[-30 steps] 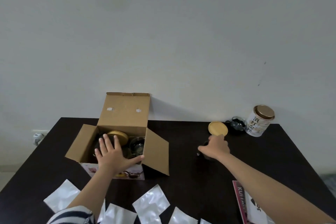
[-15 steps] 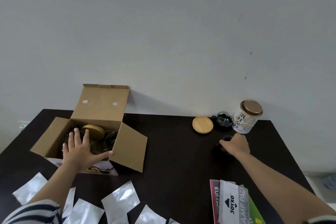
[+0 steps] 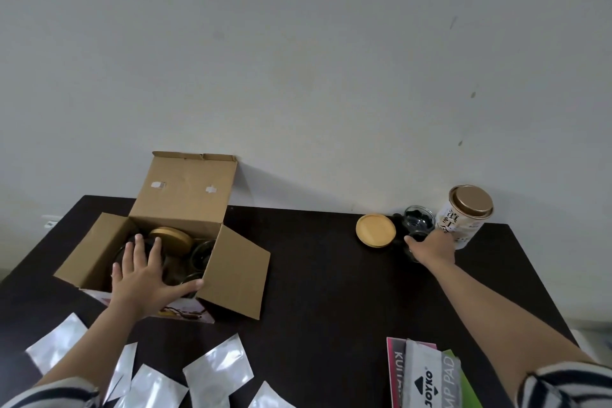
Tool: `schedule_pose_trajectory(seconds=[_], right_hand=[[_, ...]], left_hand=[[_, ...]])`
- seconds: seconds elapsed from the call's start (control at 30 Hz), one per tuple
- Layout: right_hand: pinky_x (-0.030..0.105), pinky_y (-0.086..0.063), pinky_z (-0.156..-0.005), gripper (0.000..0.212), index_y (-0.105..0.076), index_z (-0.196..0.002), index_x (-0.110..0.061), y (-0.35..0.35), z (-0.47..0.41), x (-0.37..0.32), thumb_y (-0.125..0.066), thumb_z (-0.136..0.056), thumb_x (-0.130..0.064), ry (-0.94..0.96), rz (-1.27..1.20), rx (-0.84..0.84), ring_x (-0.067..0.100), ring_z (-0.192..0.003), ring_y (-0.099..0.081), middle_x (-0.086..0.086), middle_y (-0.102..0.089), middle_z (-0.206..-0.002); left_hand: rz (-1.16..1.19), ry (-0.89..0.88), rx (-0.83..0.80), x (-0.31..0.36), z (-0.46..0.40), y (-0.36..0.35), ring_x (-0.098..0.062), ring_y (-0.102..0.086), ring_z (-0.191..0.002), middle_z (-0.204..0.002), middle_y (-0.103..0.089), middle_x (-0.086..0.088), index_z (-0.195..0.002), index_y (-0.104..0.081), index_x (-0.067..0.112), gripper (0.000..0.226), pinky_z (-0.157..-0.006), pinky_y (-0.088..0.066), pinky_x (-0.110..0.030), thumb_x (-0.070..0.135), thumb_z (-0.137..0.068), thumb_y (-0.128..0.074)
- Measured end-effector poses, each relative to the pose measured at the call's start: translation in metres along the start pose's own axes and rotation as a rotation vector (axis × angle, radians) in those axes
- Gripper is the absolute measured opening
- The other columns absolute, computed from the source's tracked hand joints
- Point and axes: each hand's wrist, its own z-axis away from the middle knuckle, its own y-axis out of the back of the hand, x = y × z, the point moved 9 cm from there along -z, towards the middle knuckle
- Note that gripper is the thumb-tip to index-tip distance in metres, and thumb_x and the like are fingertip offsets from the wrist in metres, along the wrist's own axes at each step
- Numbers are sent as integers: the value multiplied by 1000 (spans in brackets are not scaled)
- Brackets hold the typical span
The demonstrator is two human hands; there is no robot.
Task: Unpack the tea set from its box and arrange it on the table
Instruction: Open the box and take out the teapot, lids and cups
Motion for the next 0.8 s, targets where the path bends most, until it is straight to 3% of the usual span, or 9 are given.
schedule_pose_trajectory(seconds=[0.1,0.17,0.23,0.3,0.37,0.57,0.67,0.73,0.8], right_hand=[[35,-49,-63,63,-56,-112,1,-3,-1,3,-74,-78,-48,-16,10,-14,33,-93,-59,21,-57,-111],[46,-53,-80,71,-50,-122,1,-1,6,8,-72,-79,-51,-44,-7,-3,37,-107,-56,22,-52,-123],[58,-39,-102,75,-44,-131,-1,7,23,3,-70,-81,-50,-39,28,58,40,-127,-44,22,-41,-138],[59,-30,-109,70,-45,-132,-1,13,48,-13,-68,-83,-46,74,102,146,39,-134,-36,21,-37,-144],[55,-34,-108,60,-50,-129,-1,9,78,-40,-67,-85,-38,266,141,194,38,-132,-39,22,-41,-142],[37,-39,-107,51,-47,-137,-5,-52,193,-141,-59,-92,-26,591,-106,-50,25,-134,-41,11,-45,-142],[25,-49,-87,47,-49,-137,-10,-77,248,-210,-59,-93,-26,730,-171,-158,12,-107,-57,2,-50,-135],[20,-49,-78,42,-54,-132,-11,-90,282,-258,-60,-93,-25,829,-195,-218,5,-89,-58,1,-57,-125],[22,-51,-82,35,-59,-126,-10,-107,306,-299,-61,-92,-22,878,-214,-303,8,-94,-60,3,-63,-116]], left_hand=[[12,-4,2,0,0,1,-33,9,-145,-158,10,-15,-152,-5,15,153,-115,-3,-55,105,-28,-16],[13,-9,-1,2,1,1,-33,9,-145,-158,9,-16,-152,-5,15,153,-115,-4,-55,105,-28,-15],[10,-10,-2,3,3,2,-33,9,-145,-158,10,-16,-151,-5,15,154,-115,-4,-55,105,-27,-13],[2,-11,-17,3,3,3,-33,11,-145,-157,12,-16,-151,-3,15,155,-115,-4,-55,106,-26,-11],[-9,-10,-37,3,4,4,-33,13,-144,-157,14,-16,-151,-1,15,155,-115,-4,-54,106,-25,-9],[18,-23,-87,1,6,7,-35,18,-143,-155,19,-18,-151,5,15,156,-115,-2,-55,106,-25,-11],[38,-44,-108,1,6,8,-36,21,-142,-154,23,-19,-150,10,14,157,-115,-1,-56,106,-26,-14],[48,-57,-132,0,6,7,-37,23,-141,-153,26,-20,-149,13,13,158,-114,1,-57,106,-25,-17],[42,-71,-152,0,5,5,-39,25,-140,-151,28,-22,-148,16,11,160,-114,1,-58,106,-23,-19]])
